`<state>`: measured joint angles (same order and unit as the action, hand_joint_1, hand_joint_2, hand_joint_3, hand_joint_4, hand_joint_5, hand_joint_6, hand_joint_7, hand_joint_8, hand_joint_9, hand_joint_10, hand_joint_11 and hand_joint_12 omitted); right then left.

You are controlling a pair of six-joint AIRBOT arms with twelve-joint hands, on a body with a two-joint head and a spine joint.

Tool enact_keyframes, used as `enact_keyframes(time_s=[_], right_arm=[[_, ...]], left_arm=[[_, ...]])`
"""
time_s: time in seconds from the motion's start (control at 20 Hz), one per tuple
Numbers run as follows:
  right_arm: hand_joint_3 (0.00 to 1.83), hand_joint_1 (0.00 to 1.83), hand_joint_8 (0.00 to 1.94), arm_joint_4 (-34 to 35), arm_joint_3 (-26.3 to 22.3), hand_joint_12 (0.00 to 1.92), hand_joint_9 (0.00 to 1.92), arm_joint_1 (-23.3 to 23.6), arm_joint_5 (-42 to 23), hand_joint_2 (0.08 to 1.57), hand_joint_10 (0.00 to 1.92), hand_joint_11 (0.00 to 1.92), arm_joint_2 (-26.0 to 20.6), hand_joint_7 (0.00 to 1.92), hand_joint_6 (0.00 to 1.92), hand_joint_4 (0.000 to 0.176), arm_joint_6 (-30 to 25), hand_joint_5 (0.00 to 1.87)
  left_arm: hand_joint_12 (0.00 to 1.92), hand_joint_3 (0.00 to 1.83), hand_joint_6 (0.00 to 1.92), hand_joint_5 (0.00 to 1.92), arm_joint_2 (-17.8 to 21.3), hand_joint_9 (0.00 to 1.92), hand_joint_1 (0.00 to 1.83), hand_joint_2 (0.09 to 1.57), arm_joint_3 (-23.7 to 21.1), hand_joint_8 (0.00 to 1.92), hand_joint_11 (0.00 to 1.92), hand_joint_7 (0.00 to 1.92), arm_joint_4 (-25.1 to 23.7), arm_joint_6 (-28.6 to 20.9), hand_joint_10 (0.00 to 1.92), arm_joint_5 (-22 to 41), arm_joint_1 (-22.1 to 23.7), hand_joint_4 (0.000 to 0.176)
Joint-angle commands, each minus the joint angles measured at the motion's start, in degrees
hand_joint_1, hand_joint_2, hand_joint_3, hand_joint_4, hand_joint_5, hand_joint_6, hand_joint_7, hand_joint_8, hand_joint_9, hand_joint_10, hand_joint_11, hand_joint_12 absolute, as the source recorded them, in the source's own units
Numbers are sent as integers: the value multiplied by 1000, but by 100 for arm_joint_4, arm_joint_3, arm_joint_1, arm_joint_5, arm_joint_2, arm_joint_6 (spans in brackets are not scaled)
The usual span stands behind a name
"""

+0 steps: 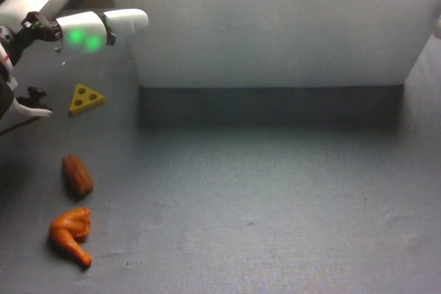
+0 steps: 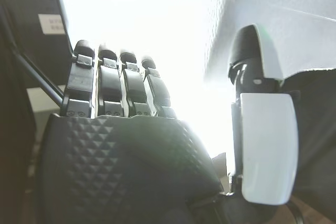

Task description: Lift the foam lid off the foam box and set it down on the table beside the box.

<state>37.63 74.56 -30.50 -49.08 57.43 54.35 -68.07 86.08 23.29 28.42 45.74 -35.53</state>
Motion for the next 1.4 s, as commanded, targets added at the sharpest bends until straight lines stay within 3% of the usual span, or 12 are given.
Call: enact_keyframes(time_s=[0.0, 0.15, 0.25, 0.3, 0.5, 0.55, 0.6, 0.7, 1.05, 1.1, 1.2, 1.35], right_arm=[[0, 689, 0, -138, 74, 0, 0, 82, -705, 1058, 0, 0, -65, 0, 0, 0, -103, 0], [0, 677, 0, -199, 133, 0, 0, 100, -709, 1061, 0, 0, 2, 0, 0, 0, -256, 0], [0, 667, 0, -253, 151, 0, 0, 107, -731, 1048, 0, 0, 26, 0, 0, 0, -327, 0], [0, 625, 0, -292, 150, 0, 0, 109, -758, 1053, 0, 0, 32, 0, 0, 0, -376, 0], [0, 619, 0, -359, 144, 0, 0, 134, -812, 1015, 0, 0, 35, 0, 0, 0, -432, 0], [0, 592, 0, -374, 143, 0, 0, 142, -831, 1037, 0, 0, 35, 0, 0, 0, -448, 0], [0, 592, 0, -383, 143, 0, 0, 144, -839, 1037, 0, 0, 35, 0, 0, 0, -456, 0], [0, 596, 0, -401, 131, 0, 0, 149, -879, 1021, 0, 0, 35, 0, 0, 0, -477, 0], [10, 598, 0, -412, 189, 0, 0, 171, -910, 1076, 0, 0, 91, 0, 0, 0, -551, 0], [13, 587, 0, -412, 206, 0, 0, 172, -909, 1087, 0, 0, 107, 0, 0, 0, -572, 0], [13, 580, 0, -412, 221, 0, 0, 172, -909, 1089, 0, 0, 126, 0, 0, 0, -589, 0], [23, 571, 13, -419, 223, 0, 30, 172, -924, 1125, 14, 0, 136, 34, 0, 0, -618, 0]], left_arm=[[556, 0, 0, 0, 10, 0, 466, 956, 82, 0, 0, 0, -22, -49, 0, 659, 84, 0], [805, 0, 0, 0, -48, 17, 484, 963, 127, 0, 0, 0, -39, -77, 4, 613, 97, 0], [728, 0, 0, 0, -82, 0, 491, 960, 155, 0, 0, 0, -63, -116, 1, 609, 104, 0], [670, 1, 0, 0, -93, 0, 501, 963, 162, 0, 0, 0, -91, -116, 0, 591, 123, 10], [807, 1, 0, 0, -123, 3, 498, 963, 171, 0, 0, 0, -164, -121, 1, 599, 178, 16], [673, 3, 0, 0, -126, 0, 521, 989, 171, 0, 0, 0, -171, -122, 0, 605, 188, 20], [673, 3, 0, 0, -127, 0, 521, 989, 171, 0, 0, 0, -172, -122, 0, 605, 191, 20], [944, 1, 0, 0, -136, 61, 465, 995, 177, 0, 0, 0, -174, -144, 16, 629, 195, 1], [947, 0, 0, 0, -268, 68, 494, 1009, 278, 0, 0, 0, -252, -198, 5, 572, 290, 35], [964, 5, 0, 0, -286, 47, 487, 1020, 297, 0, 0, 0, -254, -200, 0, 551, 295, 24], [968, 9, 4, 10, -323, 59, 493, 1032, 327, 0, 0, 0, -268, -241, 5, 542, 298, 23], [991, 12, 10, 67, -364, 73, 448, 1094, 346, 1, 0, 21, -351, -317, 7, 562, 302, 3]])
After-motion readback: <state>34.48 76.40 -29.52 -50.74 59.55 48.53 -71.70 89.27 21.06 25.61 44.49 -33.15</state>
